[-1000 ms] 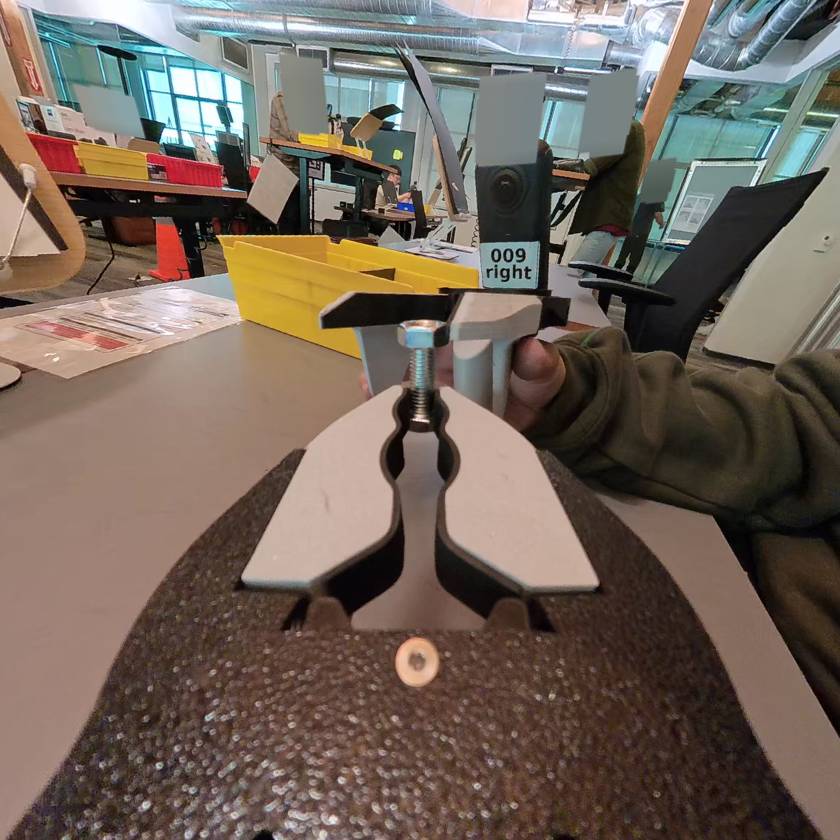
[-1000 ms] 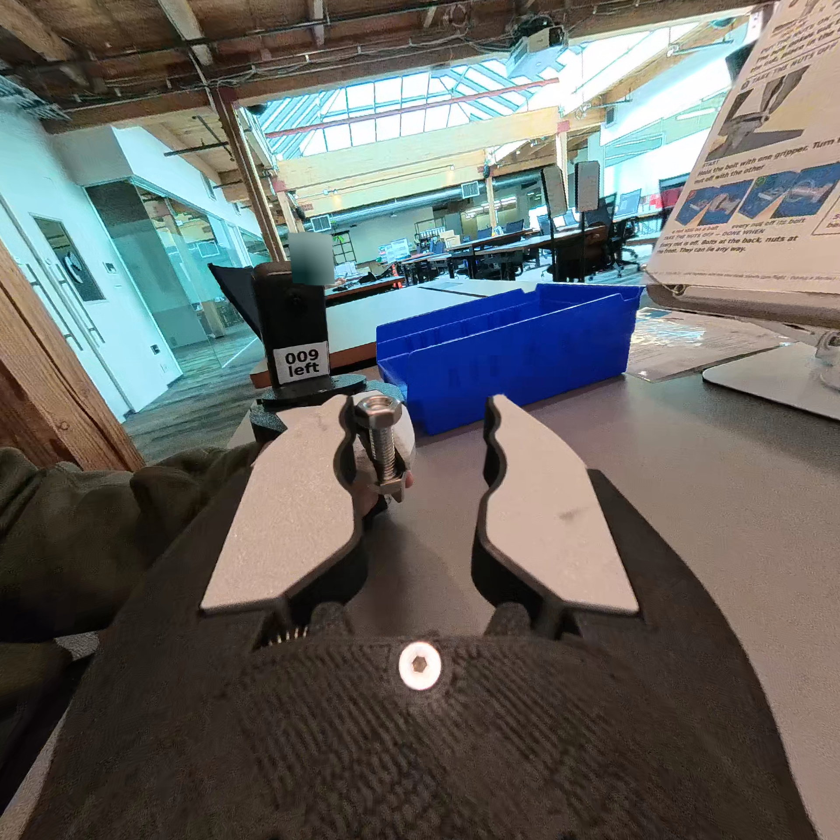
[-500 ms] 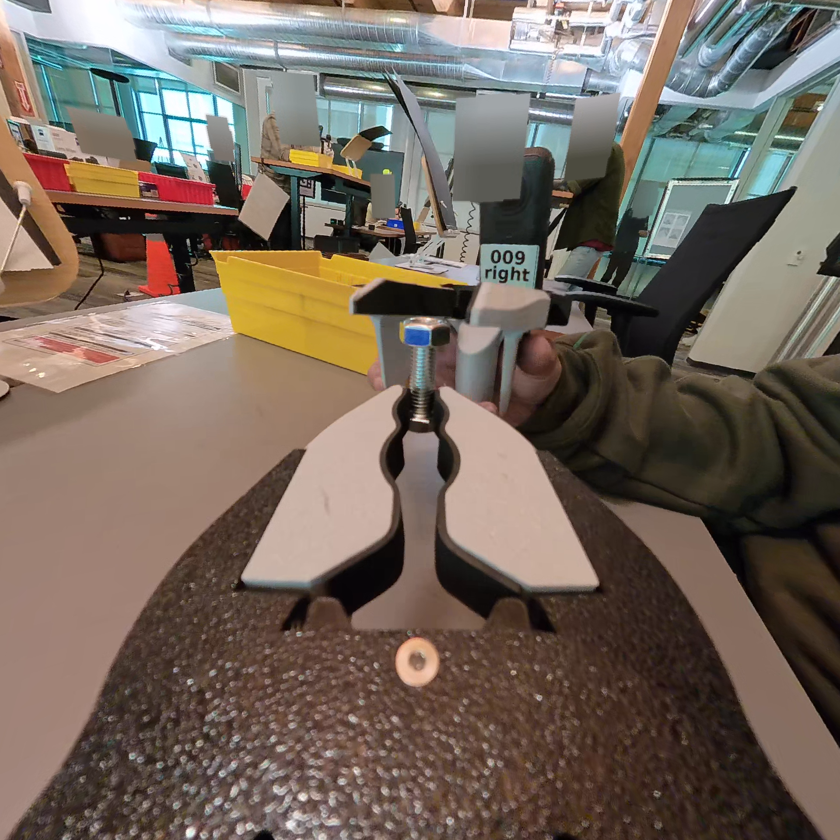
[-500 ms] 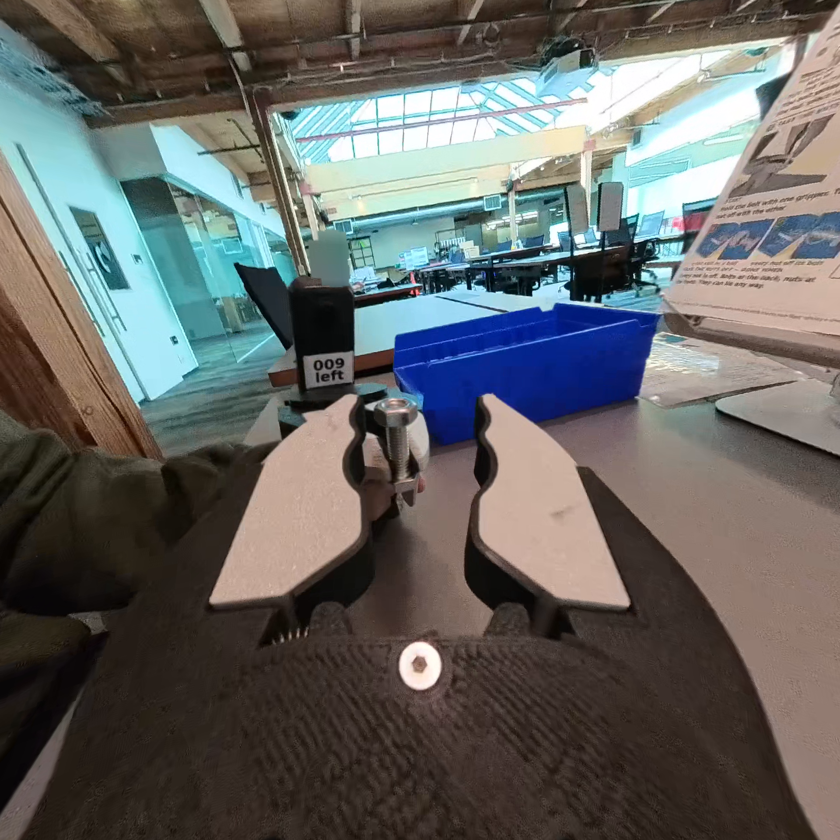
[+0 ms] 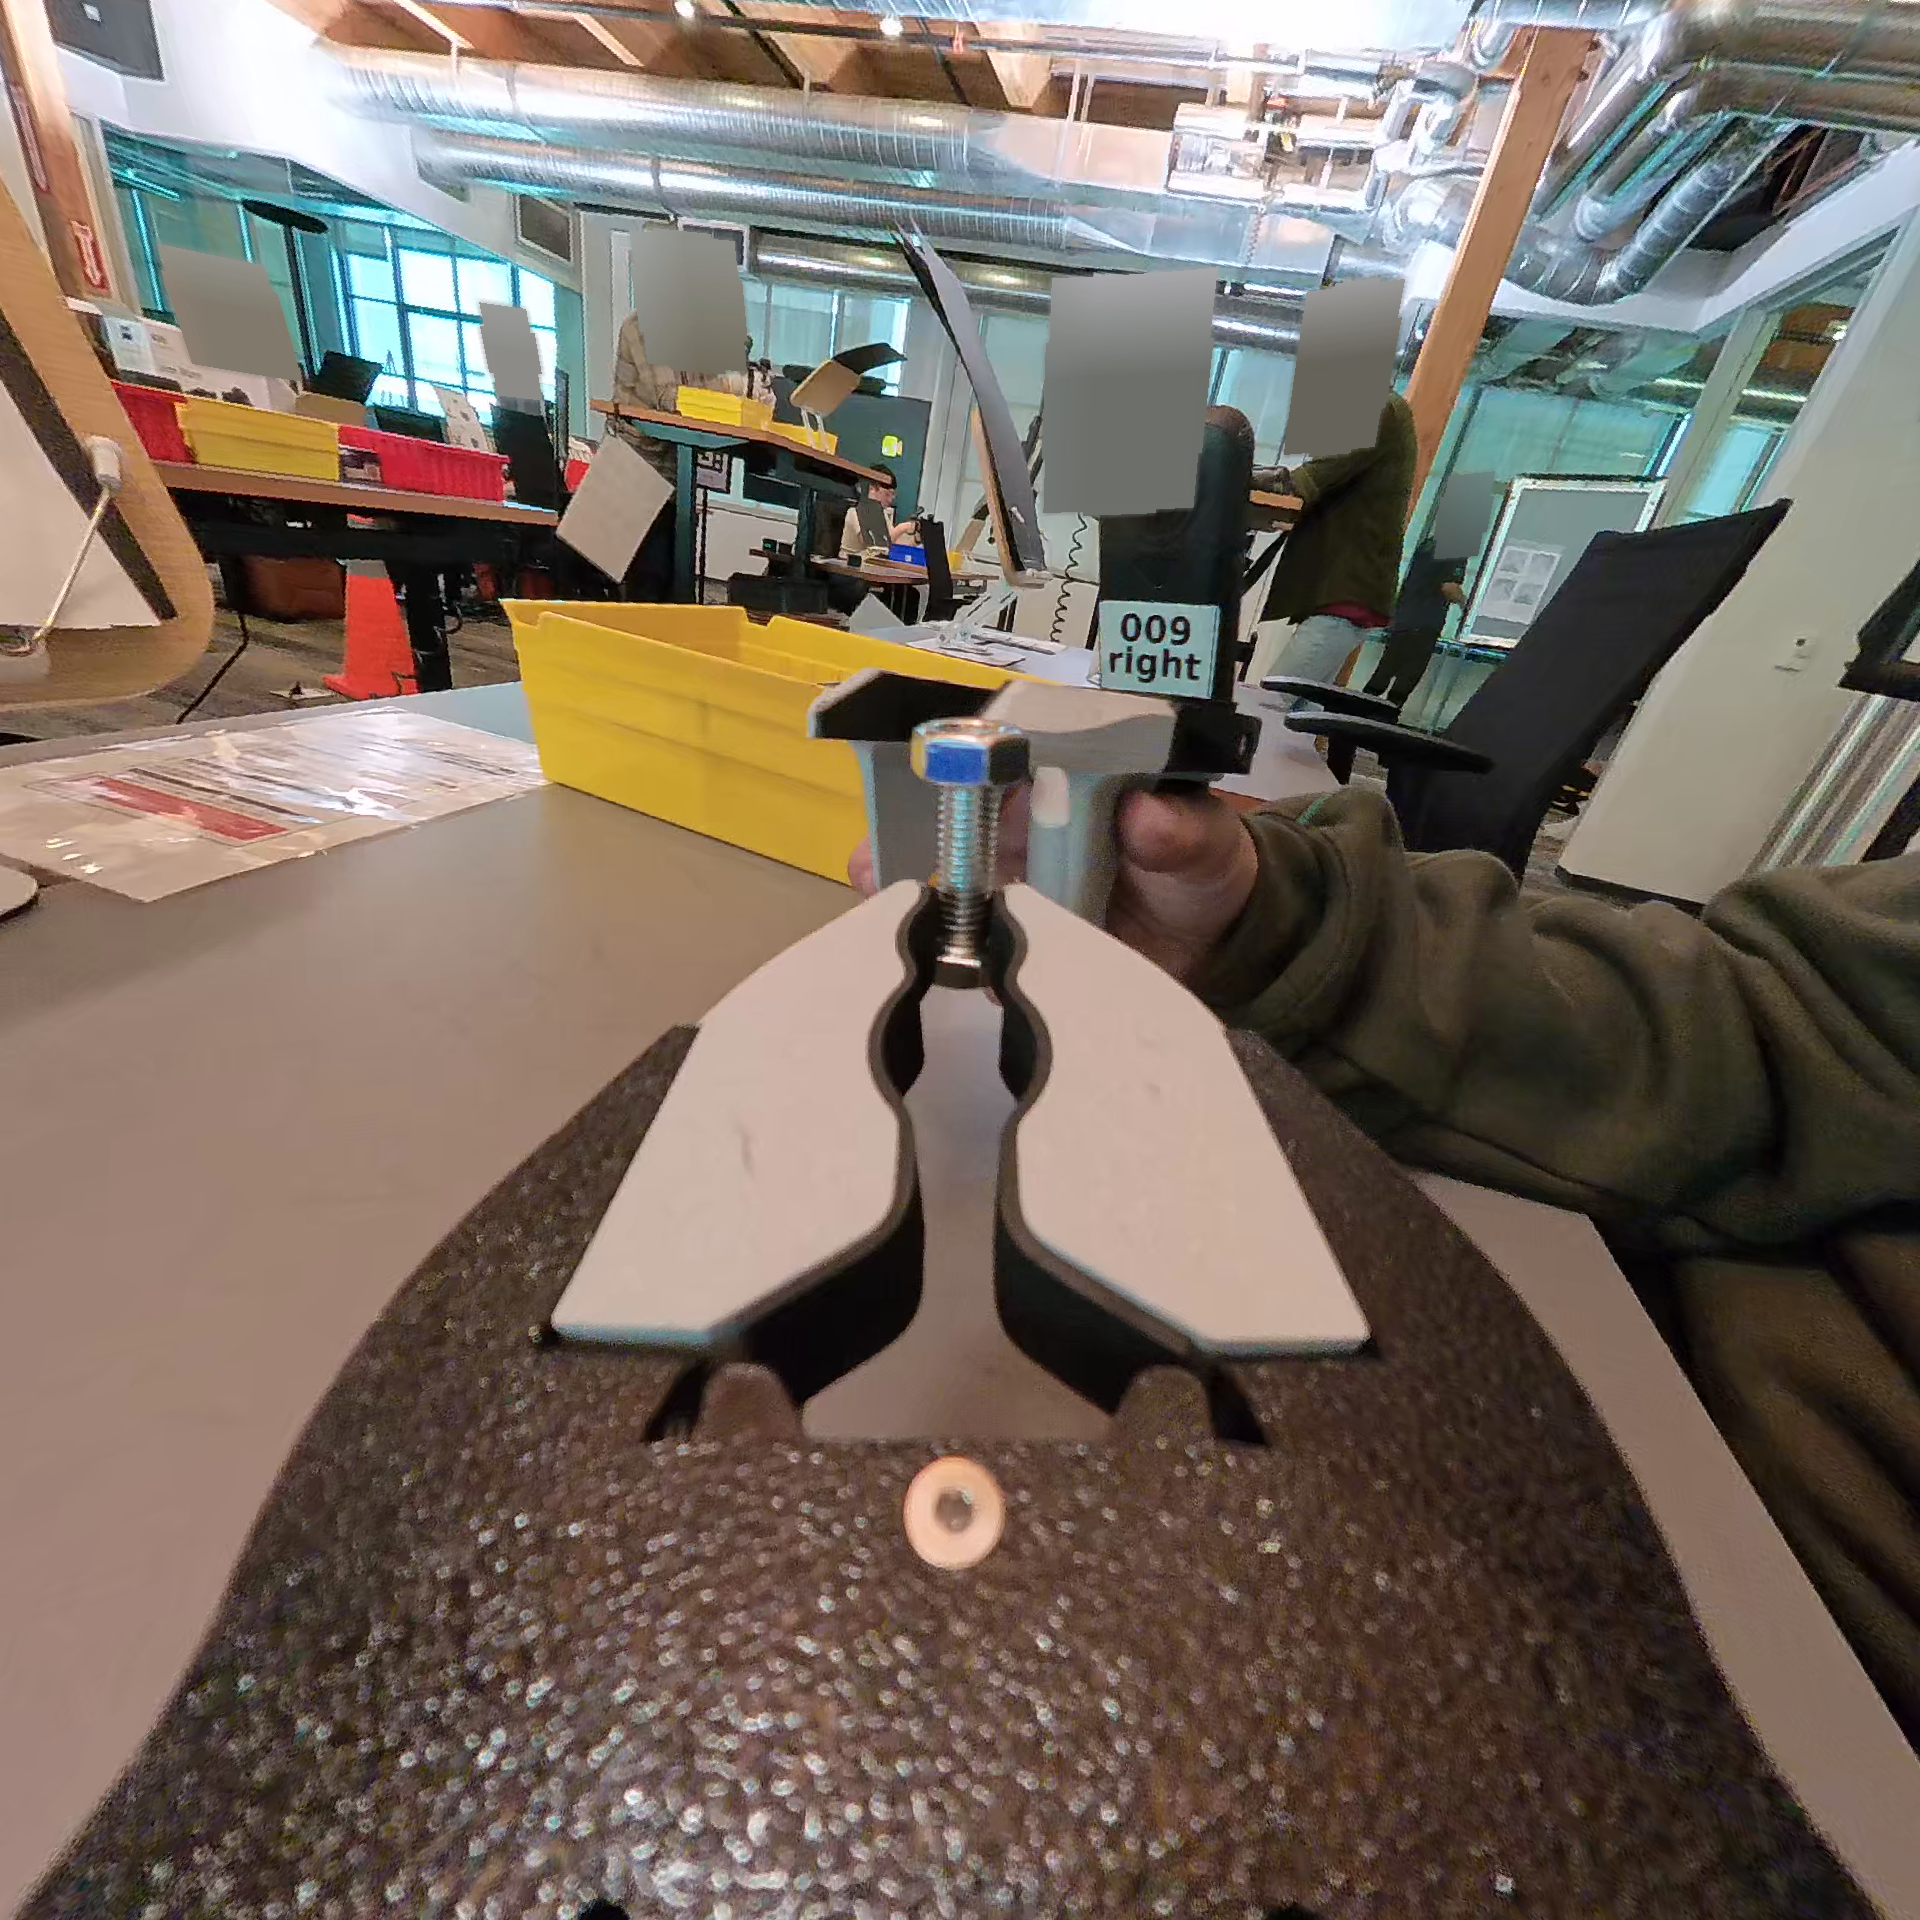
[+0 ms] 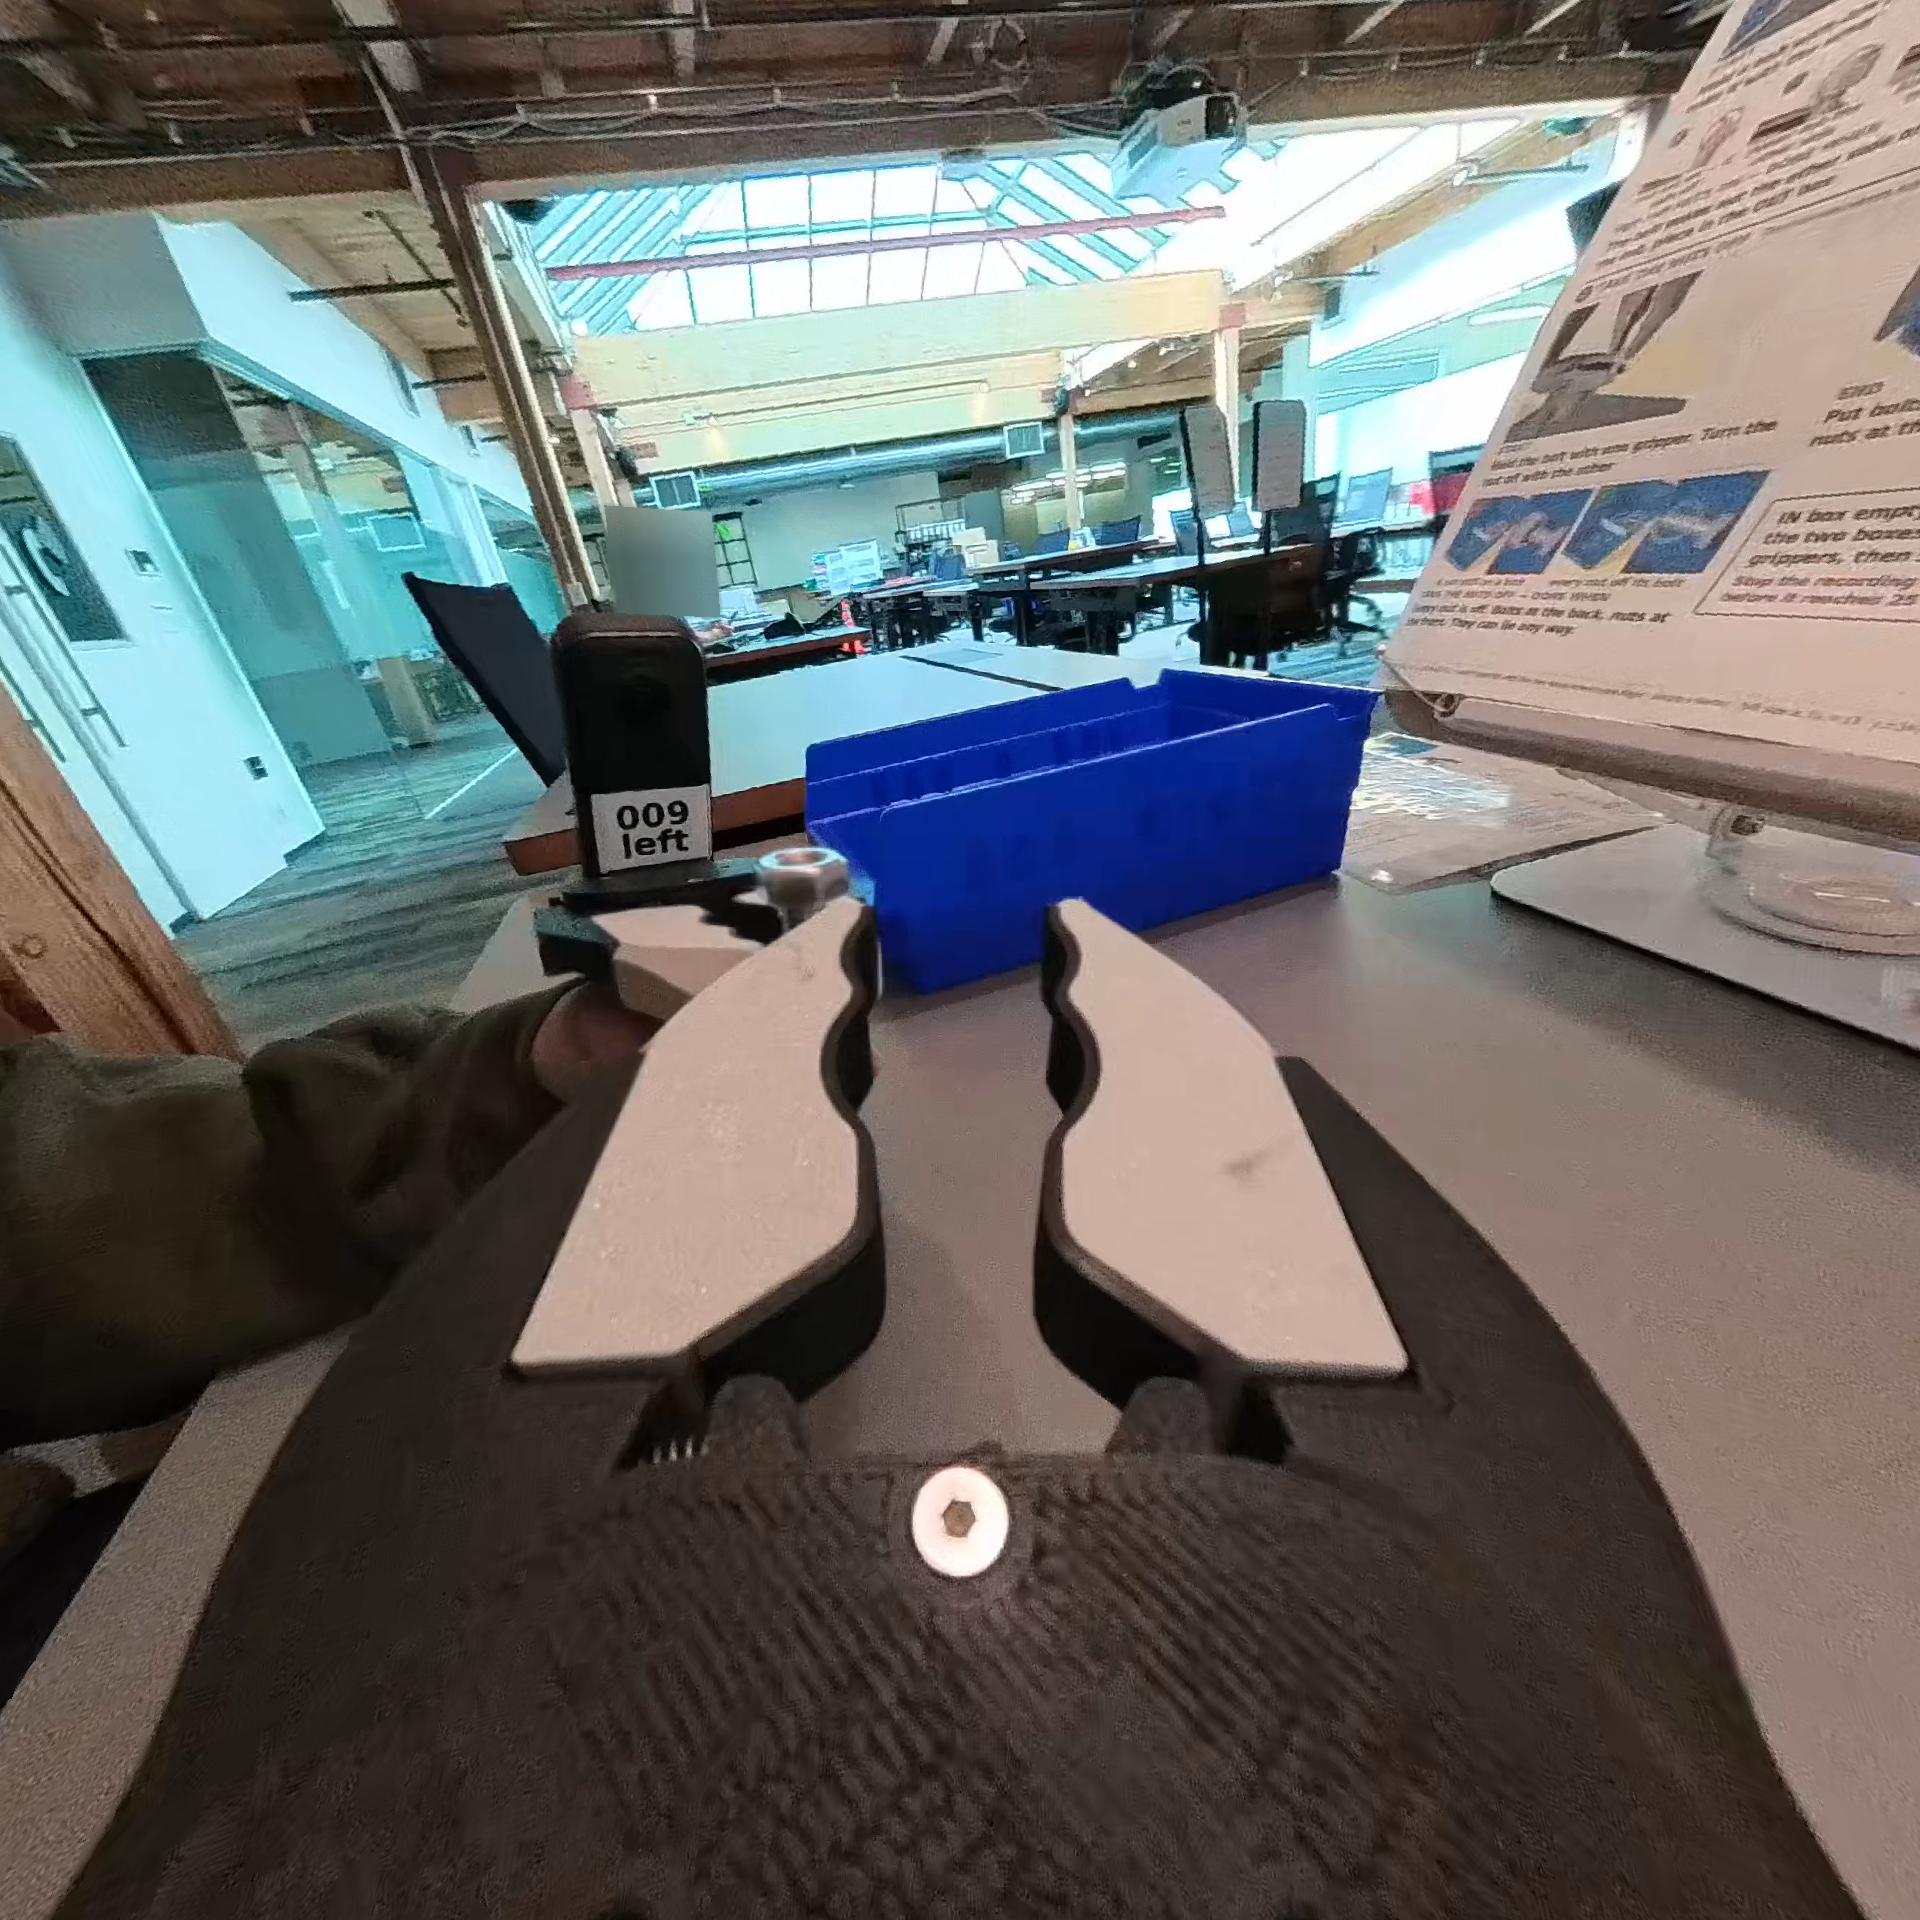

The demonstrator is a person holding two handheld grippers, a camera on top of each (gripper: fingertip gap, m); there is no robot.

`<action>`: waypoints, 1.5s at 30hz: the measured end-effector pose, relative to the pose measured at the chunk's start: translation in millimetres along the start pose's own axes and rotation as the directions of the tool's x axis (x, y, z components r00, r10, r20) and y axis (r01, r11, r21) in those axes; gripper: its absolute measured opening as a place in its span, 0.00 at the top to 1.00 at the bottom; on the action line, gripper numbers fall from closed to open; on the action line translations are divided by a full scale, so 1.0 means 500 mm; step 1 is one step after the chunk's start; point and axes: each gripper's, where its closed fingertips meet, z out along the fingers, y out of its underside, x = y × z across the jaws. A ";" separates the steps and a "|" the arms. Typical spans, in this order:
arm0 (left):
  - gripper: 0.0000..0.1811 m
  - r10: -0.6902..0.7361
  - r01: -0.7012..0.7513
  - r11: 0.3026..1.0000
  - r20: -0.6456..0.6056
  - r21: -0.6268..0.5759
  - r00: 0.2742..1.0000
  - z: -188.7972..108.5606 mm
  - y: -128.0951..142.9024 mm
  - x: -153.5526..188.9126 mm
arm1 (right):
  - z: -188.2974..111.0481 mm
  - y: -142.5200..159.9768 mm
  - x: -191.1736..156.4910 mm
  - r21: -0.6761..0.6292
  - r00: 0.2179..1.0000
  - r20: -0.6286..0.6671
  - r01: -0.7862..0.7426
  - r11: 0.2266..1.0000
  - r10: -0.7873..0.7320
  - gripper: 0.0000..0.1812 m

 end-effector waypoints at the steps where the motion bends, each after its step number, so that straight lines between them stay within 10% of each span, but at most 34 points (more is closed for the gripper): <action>1: 0.95 0.002 -0.002 1.000 -0.006 -0.005 1.000 0.001 0.001 0.002 | -0.002 0.000 -0.007 -0.001 1.000 0.029 -0.003 1.000 0.003 0.82; 29: 0.95 0.025 -0.016 0.999 -0.167 0.052 0.986 0.001 -0.012 0.052 | 0.007 -0.015 -0.106 0.026 0.939 0.338 -0.079 0.997 0.066 0.91; 45: 0.95 0.155 -0.150 0.987 0.078 -0.061 0.985 0.010 0.012 -0.006 | 0.022 0.006 -0.040 0.003 0.997 0.070 0.022 1.000 -0.023 0.80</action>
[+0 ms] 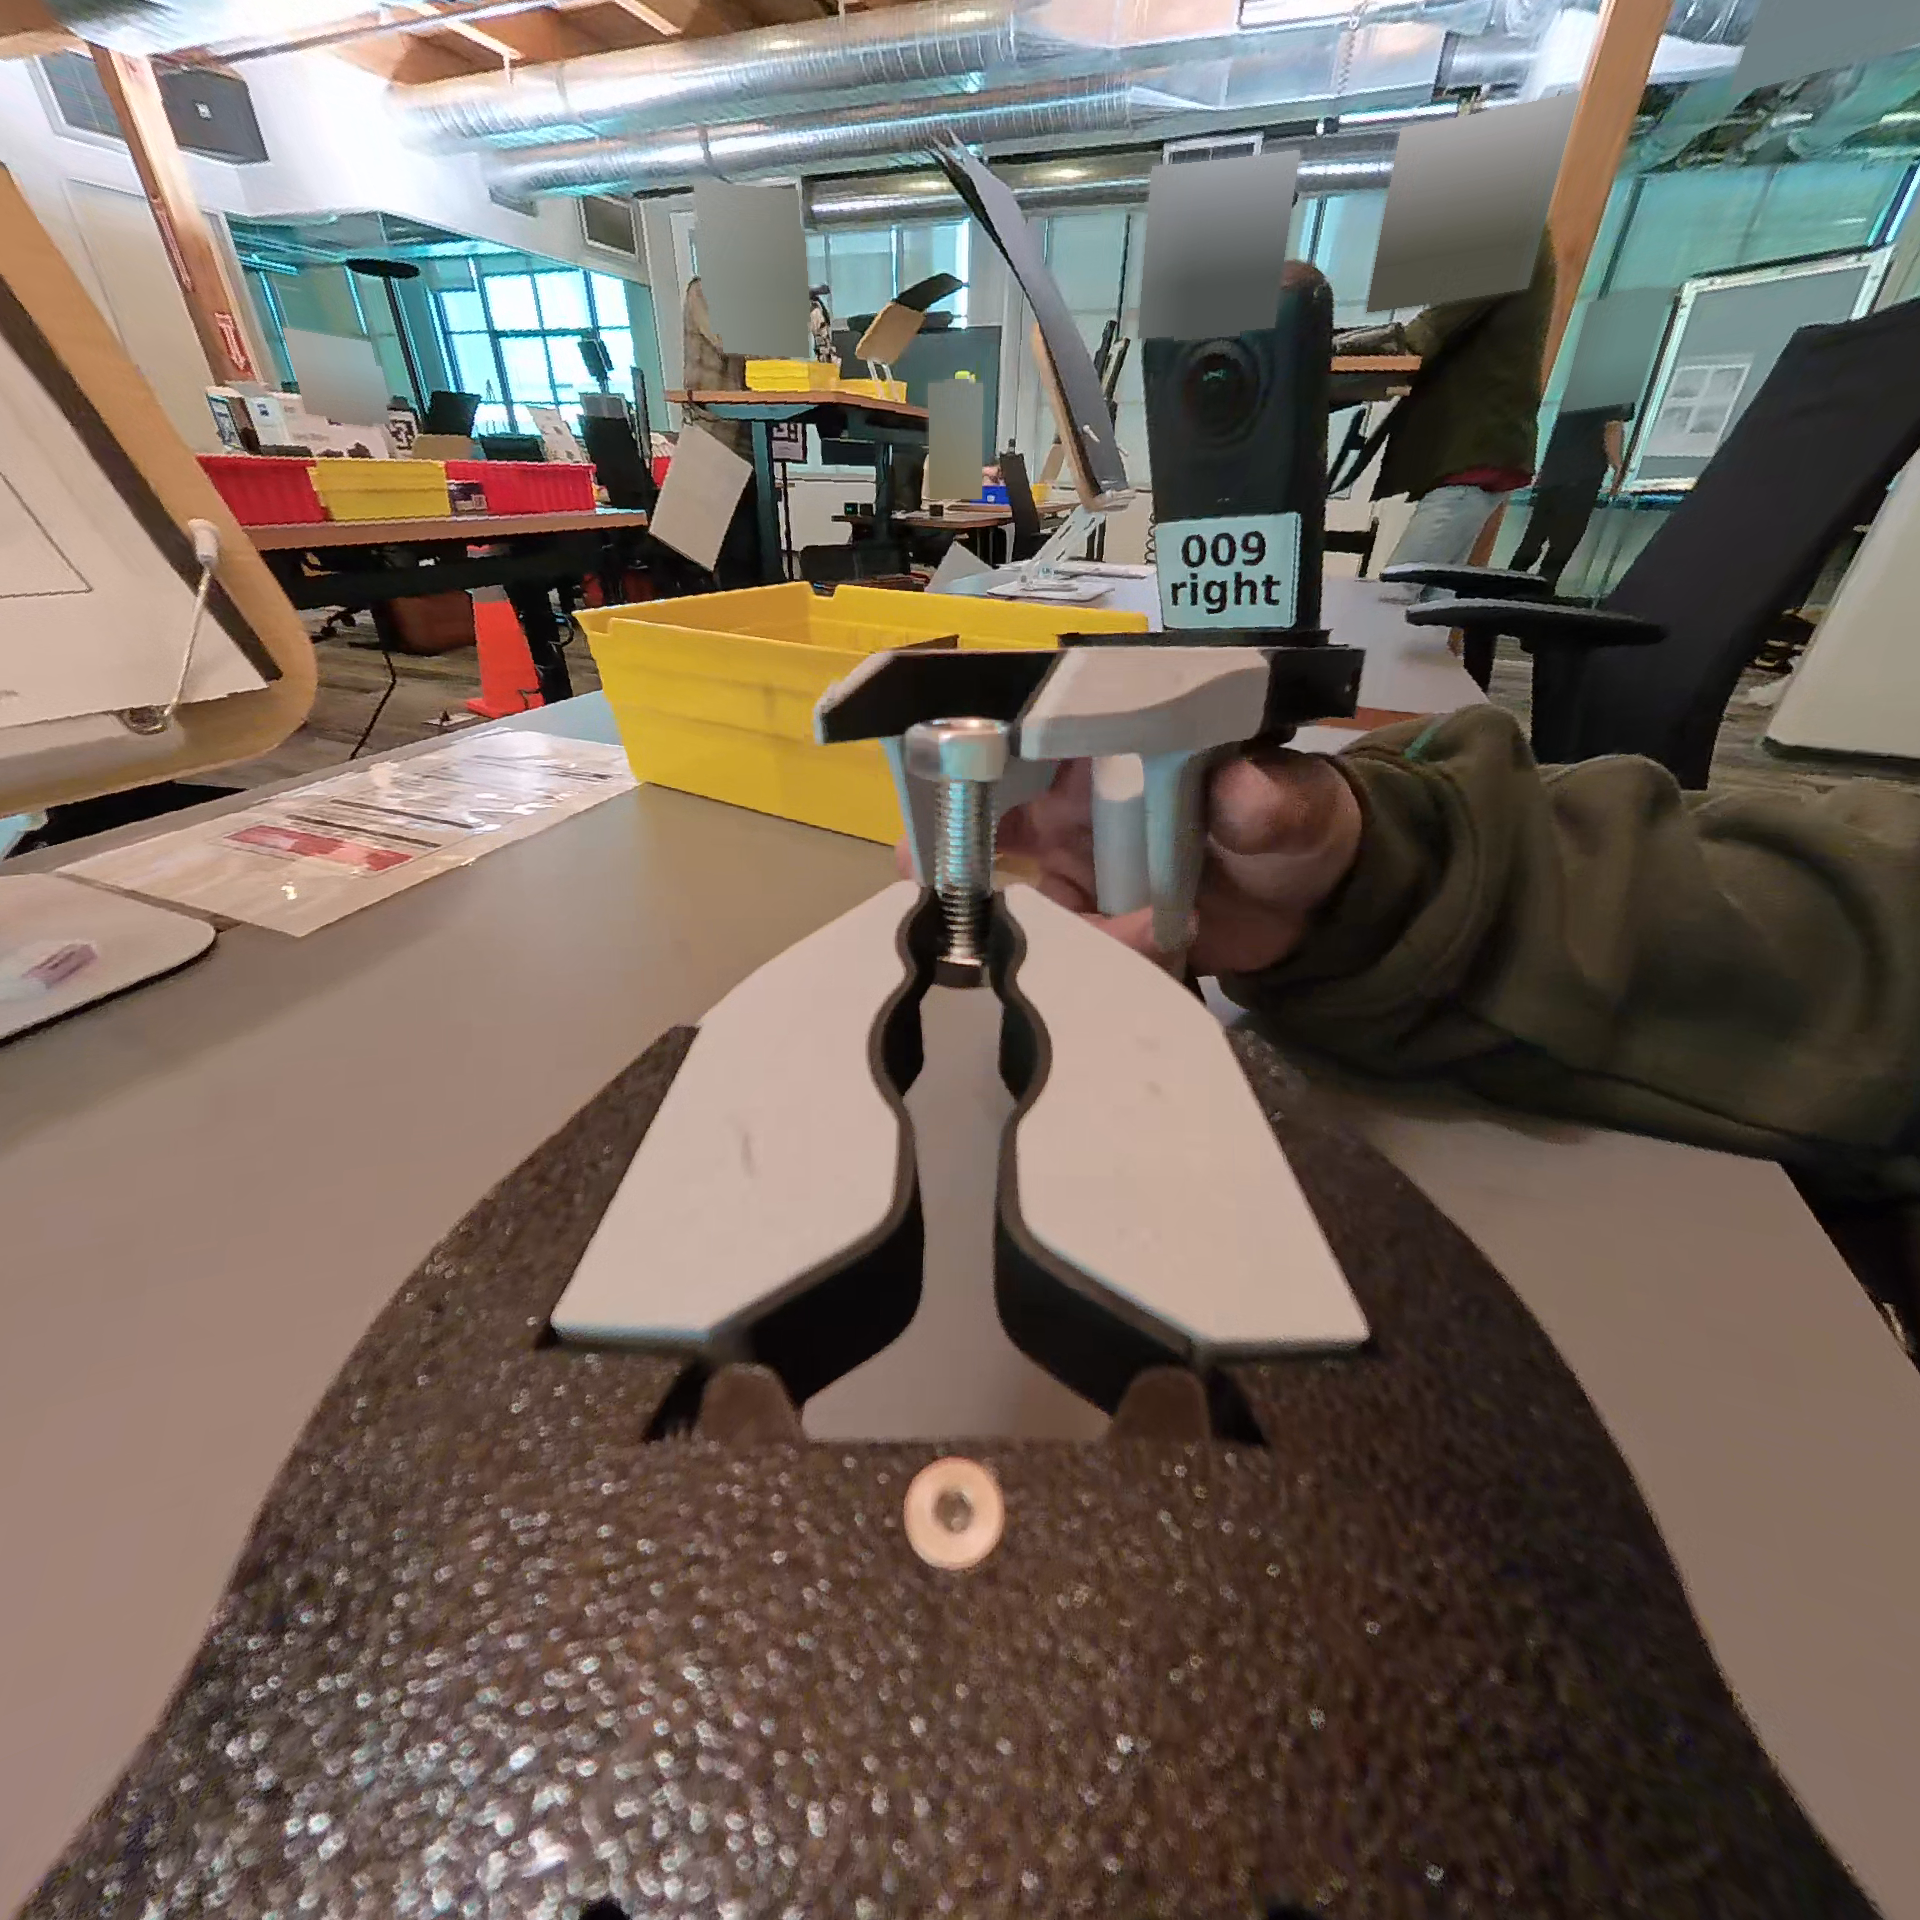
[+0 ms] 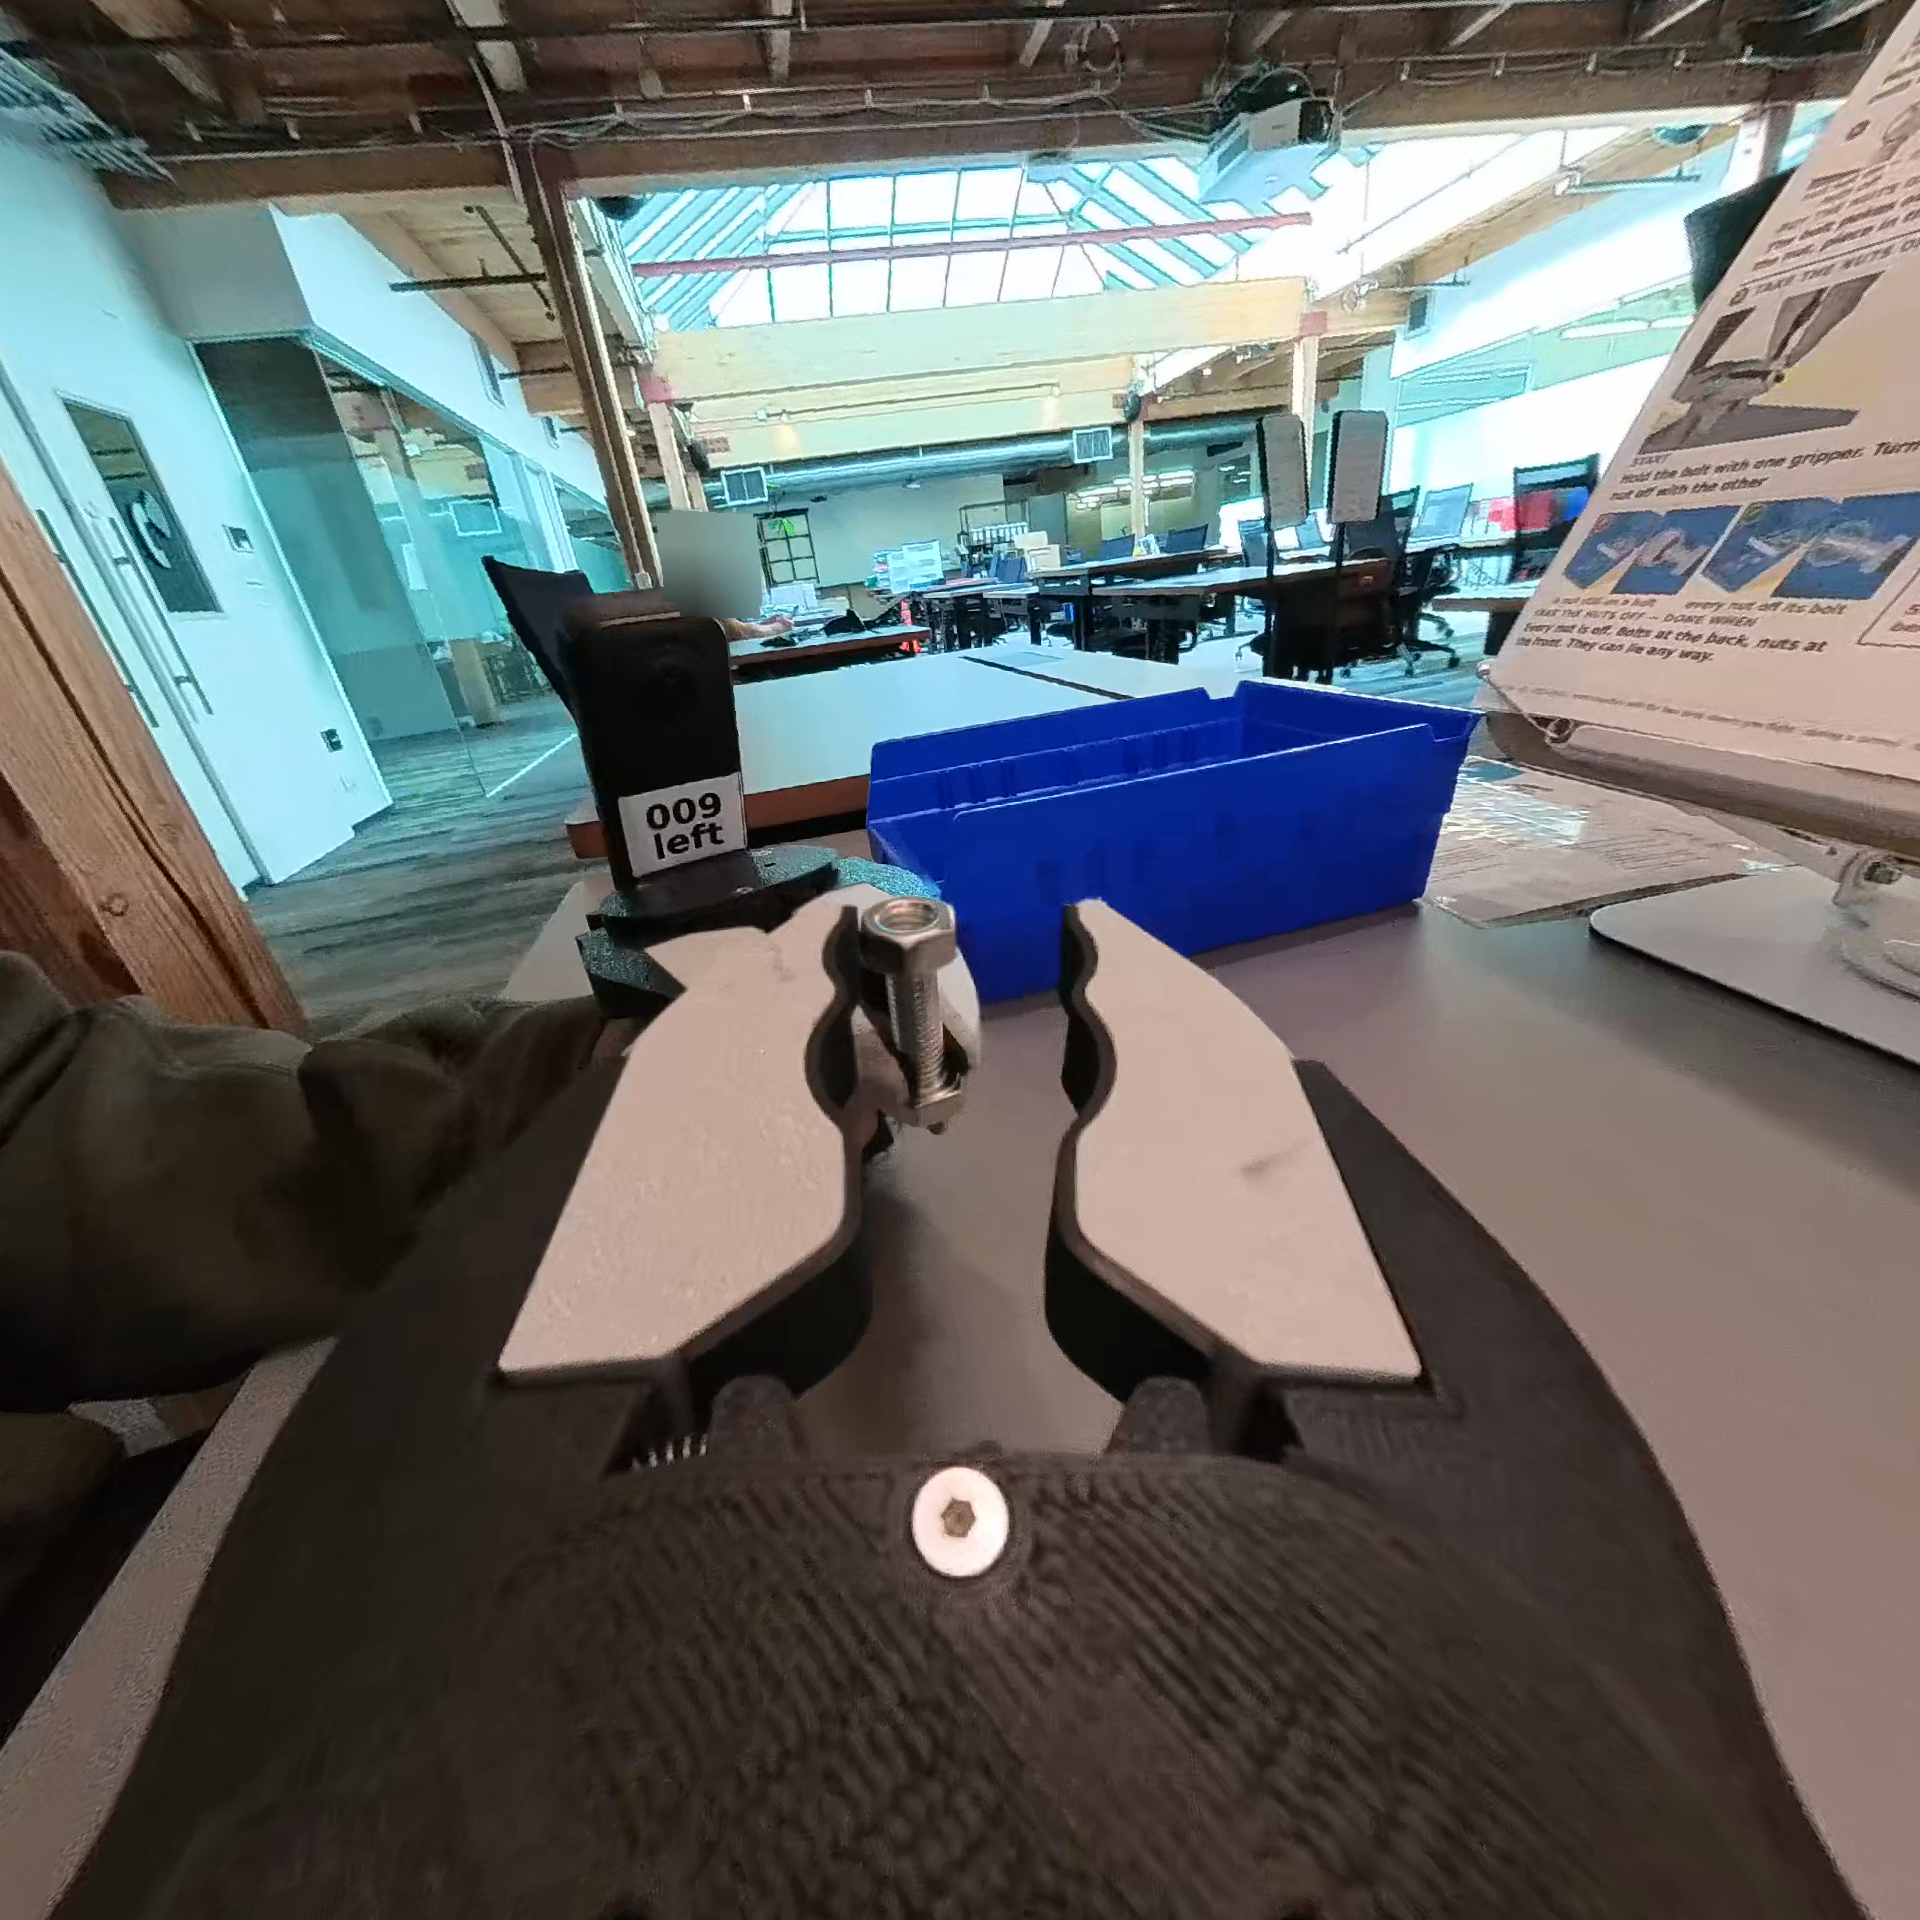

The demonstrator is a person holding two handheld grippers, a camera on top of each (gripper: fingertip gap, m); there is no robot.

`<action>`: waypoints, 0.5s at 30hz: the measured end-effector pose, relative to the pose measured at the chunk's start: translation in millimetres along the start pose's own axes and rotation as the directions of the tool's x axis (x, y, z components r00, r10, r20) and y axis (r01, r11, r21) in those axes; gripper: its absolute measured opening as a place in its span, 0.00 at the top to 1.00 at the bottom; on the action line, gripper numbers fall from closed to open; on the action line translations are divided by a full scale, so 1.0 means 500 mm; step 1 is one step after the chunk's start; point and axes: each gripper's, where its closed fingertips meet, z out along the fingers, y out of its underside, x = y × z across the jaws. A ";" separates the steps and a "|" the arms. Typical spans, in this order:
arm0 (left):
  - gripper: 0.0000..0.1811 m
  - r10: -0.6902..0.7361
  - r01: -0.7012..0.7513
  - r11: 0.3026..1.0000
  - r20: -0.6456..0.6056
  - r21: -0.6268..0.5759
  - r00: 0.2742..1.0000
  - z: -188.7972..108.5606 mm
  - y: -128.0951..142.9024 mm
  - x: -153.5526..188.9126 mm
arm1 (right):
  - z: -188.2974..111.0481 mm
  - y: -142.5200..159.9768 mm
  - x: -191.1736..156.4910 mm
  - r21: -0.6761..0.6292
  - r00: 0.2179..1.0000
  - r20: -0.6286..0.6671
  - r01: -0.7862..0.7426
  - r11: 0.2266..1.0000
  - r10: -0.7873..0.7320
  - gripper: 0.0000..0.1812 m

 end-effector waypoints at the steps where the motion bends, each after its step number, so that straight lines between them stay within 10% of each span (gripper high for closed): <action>1: 0.95 -0.006 0.006 1.000 0.001 0.010 1.000 -0.002 -0.002 -0.002 | -0.003 -0.002 0.002 0.003 1.000 0.001 -0.006 1.000 0.006 0.80; 15: 0.95 -0.009 0.009 1.000 -0.011 0.019 1.000 -0.004 -0.004 0.000 | 0.002 -0.003 -0.013 -0.005 0.998 0.009 0.066 0.998 -0.066 0.84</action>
